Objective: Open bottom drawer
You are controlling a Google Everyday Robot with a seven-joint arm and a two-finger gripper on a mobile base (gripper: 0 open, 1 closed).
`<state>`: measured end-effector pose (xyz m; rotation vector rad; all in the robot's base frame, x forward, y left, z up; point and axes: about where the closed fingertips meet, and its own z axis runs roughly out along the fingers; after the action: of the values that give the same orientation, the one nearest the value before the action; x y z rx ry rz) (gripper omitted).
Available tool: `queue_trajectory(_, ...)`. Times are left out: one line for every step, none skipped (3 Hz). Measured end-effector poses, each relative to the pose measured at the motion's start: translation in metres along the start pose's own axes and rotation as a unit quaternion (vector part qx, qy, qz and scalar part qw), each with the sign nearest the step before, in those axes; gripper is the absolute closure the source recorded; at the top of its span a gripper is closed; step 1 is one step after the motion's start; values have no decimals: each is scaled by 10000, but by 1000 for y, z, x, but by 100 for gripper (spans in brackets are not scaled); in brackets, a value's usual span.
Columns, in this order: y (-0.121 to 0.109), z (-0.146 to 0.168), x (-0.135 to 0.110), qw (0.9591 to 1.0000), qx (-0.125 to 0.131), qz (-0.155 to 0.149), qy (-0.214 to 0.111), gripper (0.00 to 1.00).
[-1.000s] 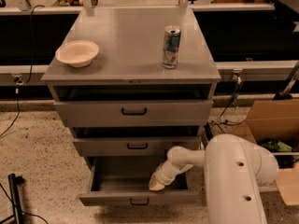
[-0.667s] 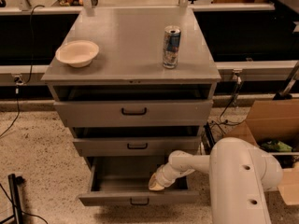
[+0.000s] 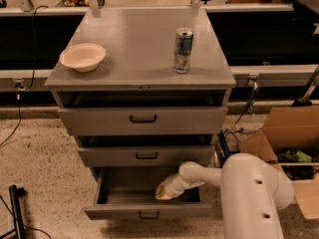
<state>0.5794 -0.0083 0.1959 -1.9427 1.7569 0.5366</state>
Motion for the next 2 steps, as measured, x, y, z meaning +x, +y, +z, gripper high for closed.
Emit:
queue_trajectory(-7,15,10,9999,-36,60,-80,100)
queue_trajectory(-3,29,12,9996,-206,131,-120,100)
